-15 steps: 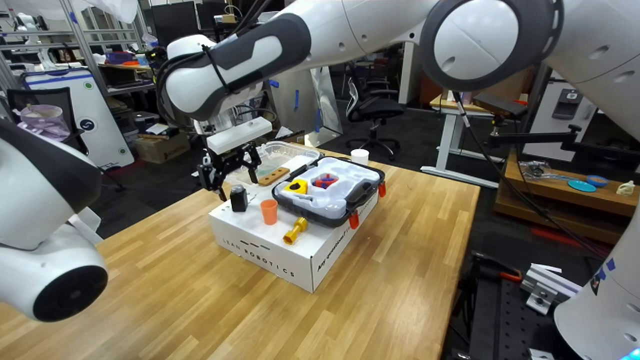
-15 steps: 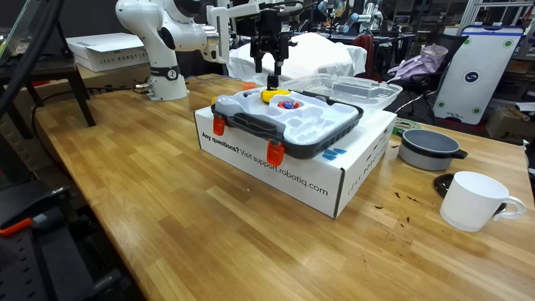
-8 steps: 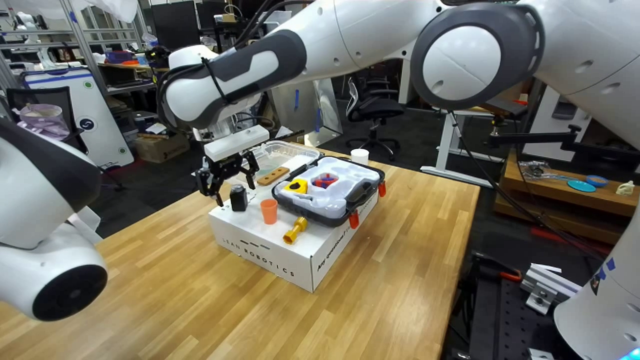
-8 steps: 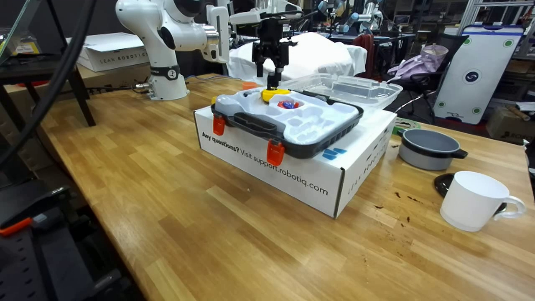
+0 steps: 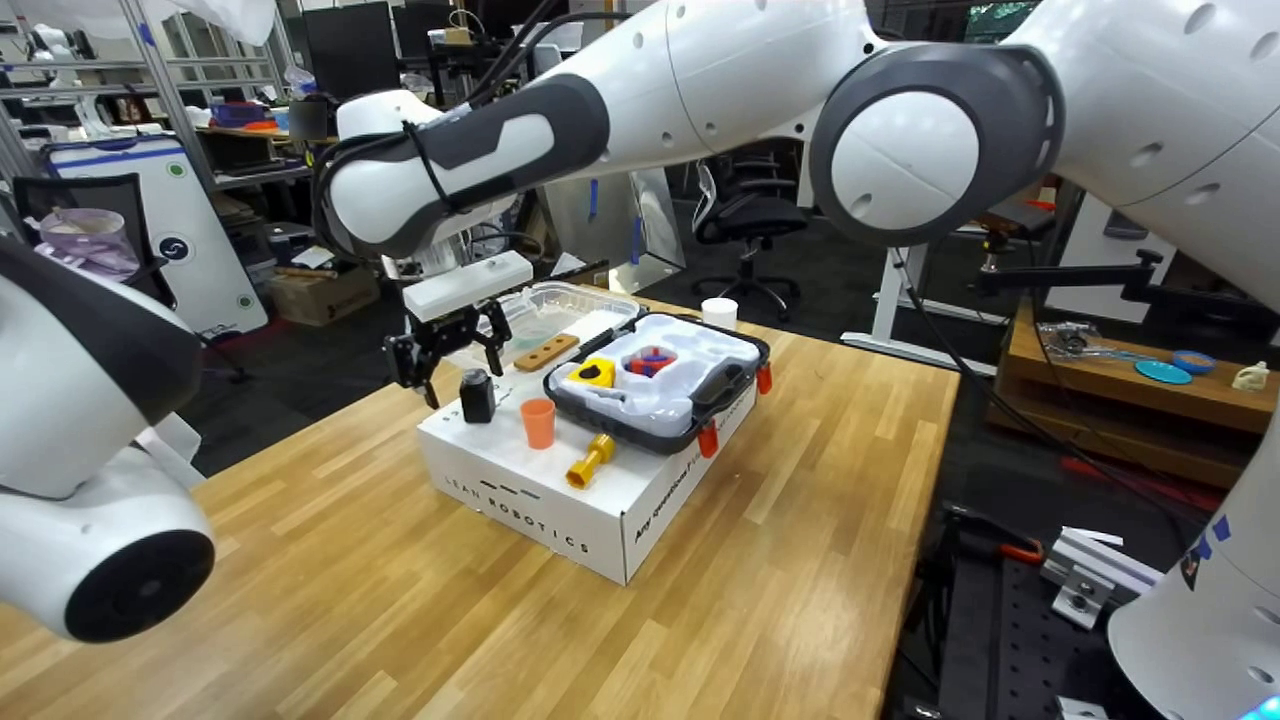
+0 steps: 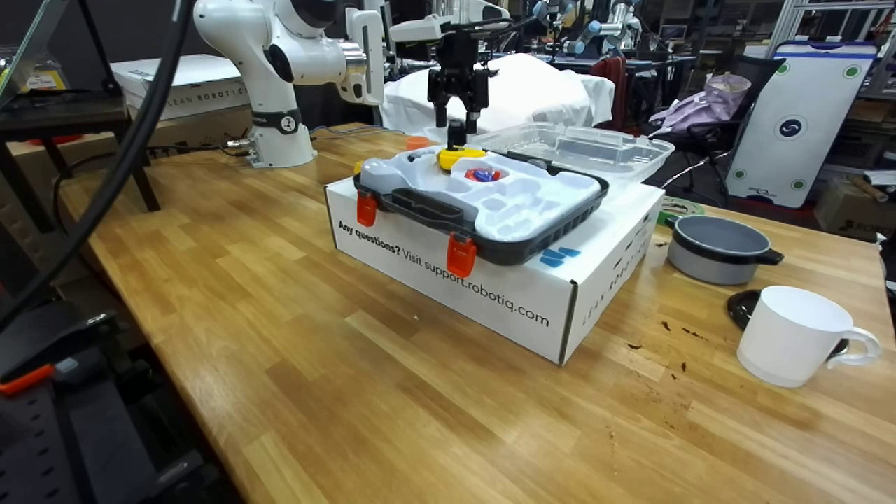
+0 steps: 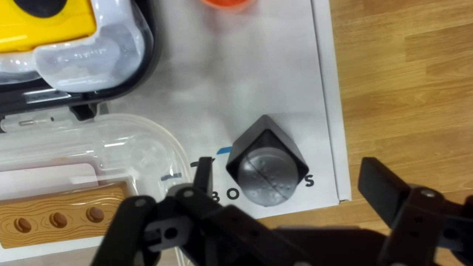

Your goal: Pick up the black salt cellar from the box and put it on the table.

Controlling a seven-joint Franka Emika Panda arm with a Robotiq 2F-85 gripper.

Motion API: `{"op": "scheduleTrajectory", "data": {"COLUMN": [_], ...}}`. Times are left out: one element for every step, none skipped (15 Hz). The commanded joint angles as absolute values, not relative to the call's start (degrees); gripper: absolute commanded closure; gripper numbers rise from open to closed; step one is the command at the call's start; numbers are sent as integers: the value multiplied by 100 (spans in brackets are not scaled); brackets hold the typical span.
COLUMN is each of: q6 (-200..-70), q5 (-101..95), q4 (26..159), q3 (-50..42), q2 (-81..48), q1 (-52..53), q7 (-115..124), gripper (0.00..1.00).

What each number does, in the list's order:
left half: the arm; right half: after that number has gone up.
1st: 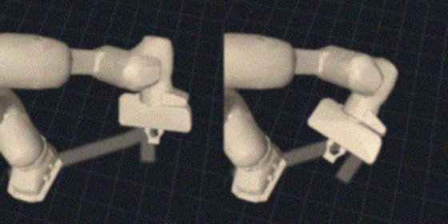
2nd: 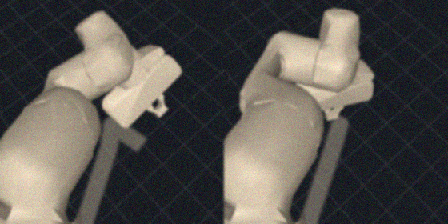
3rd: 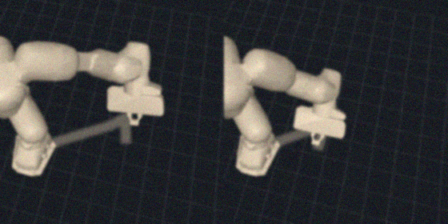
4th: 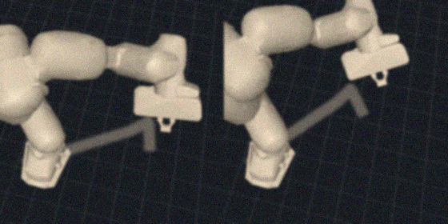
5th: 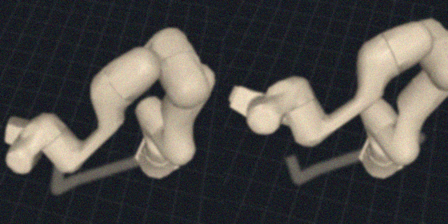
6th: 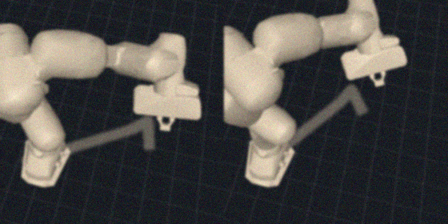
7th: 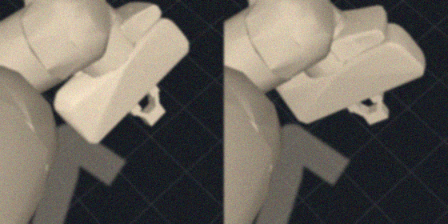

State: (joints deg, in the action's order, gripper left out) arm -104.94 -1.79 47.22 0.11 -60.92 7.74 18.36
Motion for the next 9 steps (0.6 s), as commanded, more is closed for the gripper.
{"op": "scheduleTrajectory", "data": {"q6": [-10284,-10278,-10280,-10274,-10265,-10257,-10243,-10221,-10197], "q5": [-94,-93,-96,-92,-88,-84,-75,-59,-41], "q4": [4400,4397,4396,4394,4390,4391,4395,4406,4423], "q3": [49,50,48,52,56,58,64,75,84], "q2": [-6251,-6252,-6251,-6248,-6246,-6246,-6243,-6239,-6229], "q1": [720,719,718,714,712,708,704,697,692], "q7": [1873,1873,1876,1871,1869,1872,1871,1869,1868], "gripper": [0,0,0,0,2,11,15,29,35]}}
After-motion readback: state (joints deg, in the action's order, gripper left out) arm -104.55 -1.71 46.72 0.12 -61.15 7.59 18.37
